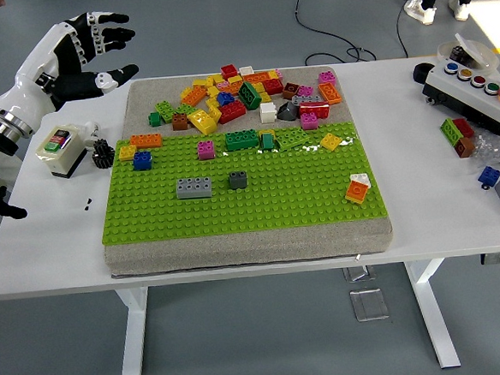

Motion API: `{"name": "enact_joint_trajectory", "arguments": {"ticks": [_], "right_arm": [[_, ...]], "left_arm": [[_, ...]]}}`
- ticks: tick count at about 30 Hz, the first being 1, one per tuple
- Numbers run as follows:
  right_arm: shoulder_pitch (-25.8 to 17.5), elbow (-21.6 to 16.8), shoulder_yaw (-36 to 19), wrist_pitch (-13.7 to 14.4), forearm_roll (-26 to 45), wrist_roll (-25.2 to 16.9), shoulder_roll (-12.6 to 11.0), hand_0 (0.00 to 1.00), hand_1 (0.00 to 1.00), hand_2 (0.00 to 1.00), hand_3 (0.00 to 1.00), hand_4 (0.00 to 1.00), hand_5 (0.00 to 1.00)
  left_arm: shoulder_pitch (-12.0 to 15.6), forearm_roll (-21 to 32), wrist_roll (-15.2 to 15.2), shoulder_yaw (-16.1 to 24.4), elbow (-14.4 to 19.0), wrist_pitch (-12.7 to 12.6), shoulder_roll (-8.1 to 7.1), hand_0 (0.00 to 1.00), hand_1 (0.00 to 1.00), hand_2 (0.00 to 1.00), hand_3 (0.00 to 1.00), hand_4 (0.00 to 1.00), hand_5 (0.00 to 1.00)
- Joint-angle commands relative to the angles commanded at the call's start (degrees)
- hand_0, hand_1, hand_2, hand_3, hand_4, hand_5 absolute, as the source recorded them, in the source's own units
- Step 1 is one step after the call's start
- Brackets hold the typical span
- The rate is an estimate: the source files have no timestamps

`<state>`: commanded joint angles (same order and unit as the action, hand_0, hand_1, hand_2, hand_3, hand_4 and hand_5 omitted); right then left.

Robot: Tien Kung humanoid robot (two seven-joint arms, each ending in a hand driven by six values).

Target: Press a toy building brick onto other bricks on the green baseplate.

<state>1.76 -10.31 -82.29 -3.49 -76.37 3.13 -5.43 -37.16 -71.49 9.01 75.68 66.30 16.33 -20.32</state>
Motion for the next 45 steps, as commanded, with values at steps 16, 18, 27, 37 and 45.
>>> {"name": "enact_joint_trajectory", "arguments": {"ticks": [16,18,27,37,45], "right_arm": [[0.00,0.00,0.07,0.00,-0.13,-0.02,0.01,0.760,0.687,0.730,0.705,0.981,0.492],[0.04,0.00,0.12,0.02,-0.10,-0.02,0.01,0.760,0.687,0.730,0.705,0.981,0.492],[0.02,0.00,0.39,0.01,-0.05,-0.06,0.06,0.760,0.687,0.730,0.704,0.981,0.491],[-0.05,0.00,0.55,0.03,-0.05,-0.01,0.06,0.760,0.688,0.730,0.705,0.981,0.492],[0.07,0.00,0.41,0.08,-0.07,-0.03,-0.03,0.760,0.687,0.730,0.705,0.981,0.492]], "left_arm": [[1.78,-18.95,-2.50,-5.38,3.63,0.48,-0.15,0.892,0.824,0.768,0.829,0.998,0.217],[1.64,-20.52,-2.26,-6.30,3.29,0.53,-0.29,0.892,0.824,0.768,0.829,0.998,0.217],[0.02,-31.76,-0.91,-11.97,0.28,-1.54,-0.82,0.865,0.807,0.755,0.803,0.998,0.205],[-1.06,-38.78,-0.34,-16.35,-3.36,-3.61,0.00,0.820,0.778,0.731,0.775,0.998,0.194],[-1.84,-41.88,-0.42,-17.54,-6.63,-5.17,3.26,0.814,0.772,0.726,0.769,0.998,0.184]]}}
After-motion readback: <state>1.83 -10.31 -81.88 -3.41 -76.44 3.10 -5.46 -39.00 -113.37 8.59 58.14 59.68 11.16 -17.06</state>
